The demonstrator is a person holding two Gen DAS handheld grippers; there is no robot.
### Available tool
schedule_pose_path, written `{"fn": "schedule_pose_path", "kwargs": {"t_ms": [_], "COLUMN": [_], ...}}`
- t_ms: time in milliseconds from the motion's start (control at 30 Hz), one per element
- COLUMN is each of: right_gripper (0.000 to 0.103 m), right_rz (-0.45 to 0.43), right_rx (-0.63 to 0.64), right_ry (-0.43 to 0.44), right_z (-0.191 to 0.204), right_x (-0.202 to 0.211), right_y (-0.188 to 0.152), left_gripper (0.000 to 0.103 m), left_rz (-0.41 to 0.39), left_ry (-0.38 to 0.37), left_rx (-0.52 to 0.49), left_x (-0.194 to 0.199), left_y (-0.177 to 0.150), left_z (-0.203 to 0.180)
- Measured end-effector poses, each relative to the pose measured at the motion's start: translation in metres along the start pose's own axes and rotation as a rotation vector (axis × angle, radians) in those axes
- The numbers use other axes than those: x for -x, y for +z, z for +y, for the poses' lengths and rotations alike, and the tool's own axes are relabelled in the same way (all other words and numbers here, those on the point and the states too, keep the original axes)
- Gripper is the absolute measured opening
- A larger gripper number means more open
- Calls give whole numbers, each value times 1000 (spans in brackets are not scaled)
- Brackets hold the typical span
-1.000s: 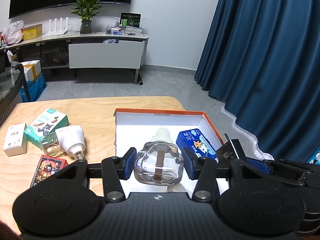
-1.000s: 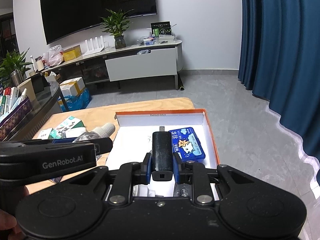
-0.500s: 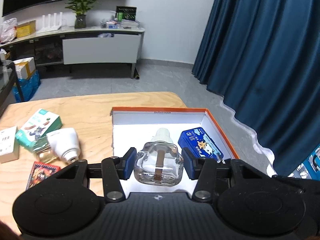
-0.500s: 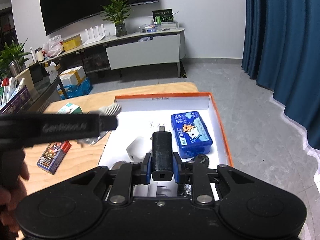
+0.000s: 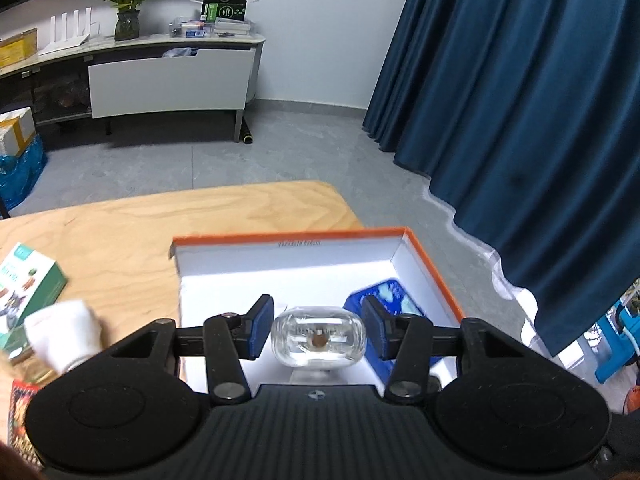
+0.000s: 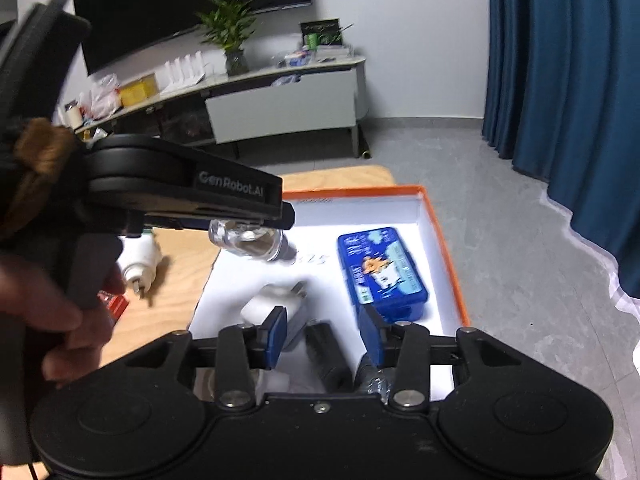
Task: Organize rigid objects
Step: 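Lower the glass bottle into the box and open the left gripper while the right releases the plug, then withdraw both grippers from the box toward the items on the table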
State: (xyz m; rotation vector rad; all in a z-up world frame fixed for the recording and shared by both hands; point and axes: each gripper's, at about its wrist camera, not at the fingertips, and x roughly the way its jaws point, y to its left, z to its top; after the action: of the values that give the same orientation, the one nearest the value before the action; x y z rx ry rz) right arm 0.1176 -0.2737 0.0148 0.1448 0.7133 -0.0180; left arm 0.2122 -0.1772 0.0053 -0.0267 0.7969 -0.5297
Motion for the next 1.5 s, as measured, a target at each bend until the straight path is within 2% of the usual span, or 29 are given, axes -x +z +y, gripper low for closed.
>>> {"fn": "schedule_pose_path", "kwargs": {"t_ms": [33, 133, 267, 333, 400, 467, 600, 767, 1133, 1267, 1500], "right_gripper": [50, 52, 54, 55, 60, 68, 73, 78, 79, 79, 79], "right_rz": [-4, -13, -30, -38, -45, -51, -56, -50, 8, 11, 22], "right_rx": [-7, -19, -15, -13, -11, 1, 34, 53, 128, 147, 167], "right_ry": [-5, -7, -11, -9, -1, 6, 17, 42, 123, 134, 137], "right_z": [-2, -7, -9, -7, -3, 3, 20, 40, 90, 102, 109], "right_x": [1, 7, 15, 19, 22, 25, 30, 35, 32, 30, 26], "right_y": [1, 3, 4, 6, 6, 7, 8, 8, -5, -9, -13], "left_gripper": [45, 47, 64, 67, 76, 81, 93, 95, 96, 95, 96], "left_rz": [-8, -34, -34, -32, -23, -11, -6, -5, 24, 30, 30], "left_ry": [-8, -20, -22, -19, 15, 40, 112, 182, 289, 301, 296], "left_rx": [1, -18, -23, -10, 5, 20, 61, 89, 178, 214, 207], "left_x": [-1, -5, 2, 11, 20, 32, 59, 88, 129, 136, 130], "left_y": [2, 5, 1, -4, -5, -8, -20, -36, -84, -94, -93], "left_z": [-1, -7, -10, -6, -3, 5, 25, 49, 111, 126, 129]}}
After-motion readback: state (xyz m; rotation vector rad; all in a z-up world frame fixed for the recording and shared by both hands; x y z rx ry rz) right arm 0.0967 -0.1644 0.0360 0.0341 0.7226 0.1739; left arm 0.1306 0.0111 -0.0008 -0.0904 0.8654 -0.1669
